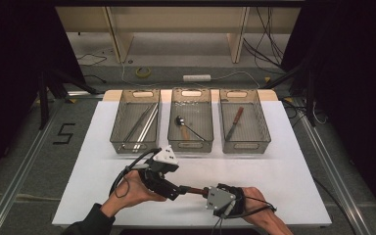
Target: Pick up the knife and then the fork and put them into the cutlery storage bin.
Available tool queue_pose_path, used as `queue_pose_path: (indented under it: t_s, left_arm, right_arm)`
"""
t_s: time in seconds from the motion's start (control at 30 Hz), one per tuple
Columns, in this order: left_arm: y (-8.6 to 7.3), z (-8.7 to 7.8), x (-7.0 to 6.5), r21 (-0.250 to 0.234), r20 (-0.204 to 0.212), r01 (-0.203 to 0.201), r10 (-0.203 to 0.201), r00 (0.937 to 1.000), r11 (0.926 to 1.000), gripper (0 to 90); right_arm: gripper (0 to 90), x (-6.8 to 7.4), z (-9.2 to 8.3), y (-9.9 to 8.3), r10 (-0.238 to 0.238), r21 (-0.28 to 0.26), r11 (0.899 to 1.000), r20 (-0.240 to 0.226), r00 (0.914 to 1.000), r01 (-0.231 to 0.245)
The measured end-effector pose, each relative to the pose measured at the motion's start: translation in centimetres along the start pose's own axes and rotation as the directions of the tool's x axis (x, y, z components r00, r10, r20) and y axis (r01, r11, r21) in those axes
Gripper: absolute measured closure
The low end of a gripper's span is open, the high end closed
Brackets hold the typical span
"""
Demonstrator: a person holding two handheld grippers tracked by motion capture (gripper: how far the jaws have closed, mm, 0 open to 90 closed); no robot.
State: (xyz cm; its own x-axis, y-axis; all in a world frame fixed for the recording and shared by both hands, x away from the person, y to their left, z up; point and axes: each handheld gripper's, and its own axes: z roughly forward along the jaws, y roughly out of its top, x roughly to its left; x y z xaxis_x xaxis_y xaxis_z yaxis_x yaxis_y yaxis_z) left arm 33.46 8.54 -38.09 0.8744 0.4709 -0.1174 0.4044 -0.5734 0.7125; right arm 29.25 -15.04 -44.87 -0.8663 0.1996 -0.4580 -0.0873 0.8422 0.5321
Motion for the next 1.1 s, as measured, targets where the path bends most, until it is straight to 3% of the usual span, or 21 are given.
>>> queue_pose_path:
  t_s: [0.23,0.37,0.43,0.53,0.7,0.87,1.0,1.1]
  left_arm:
    - [-0.7,-0.8,0.8,-0.118,-0.069,0.030,-0.039,0.9968,0.9926,19.1]
    - [-1.4,-0.8,1.1,-0.161,-0.089,0.046,-0.061,0.9941,0.9859,18.7]
    - [-1.8,-0.7,1.3,-0.174,-0.089,0.061,-0.077,0.9931,0.9829,18.4]
    - [-2.6,-0.6,1.8,-0.203,-0.051,0.104,-0.116,0.9919,0.9737,17.8]
    - [-3.9,-0.4,2.2,-0.240,-0.074,0.126,-0.147,0.9863,0.9626,17.7]
    - [-5.1,-0.6,2.4,-0.276,-0.083,0.139,-0.168,0.9823,0.9510,17.6]
    - [-5.8,-0.8,2.5,-0.294,-0.078,0.148,-0.178,0.9810,0.9442,16.9]
    - [-6.2,-0.8,2.5,-0.291,-0.088,0.142,-0.175,0.9807,0.9459,16.8]
  right_arm:
    - [78.1,-1.5,-0.4,-1.1,0.098,-0.017,0.995,0.032,0.9946,-0.098]
    - [78.1,-2.3,-0.7,-1.7,0.169,-0.025,0.985,0.033,0.9850,-0.168]
    - [78.1,-2.7,-0.8,-1.9,0.203,-0.033,0.979,0.035,0.9784,-0.202]
    - [78.0,-3.2,-1.2,-2.2,0.239,-0.044,0.970,0.038,0.9703,-0.237]
    - [78.0,-4.1,-1.5,-2.8,0.296,-0.060,0.954,0.041,0.9543,-0.293]
    - [78.0,-4.9,-1.9,-3.3,0.355,-0.076,0.933,0.044,0.9337,-0.351]
    - [78.0,-5.6,-2.1,-3.8,0.428,-0.094,0.901,0.028,0.9033,-0.424]
    - [78.0,-6.2,-2.2,-4.1,0.477,-0.118,0.873,0.003,0.8788,-0.474]
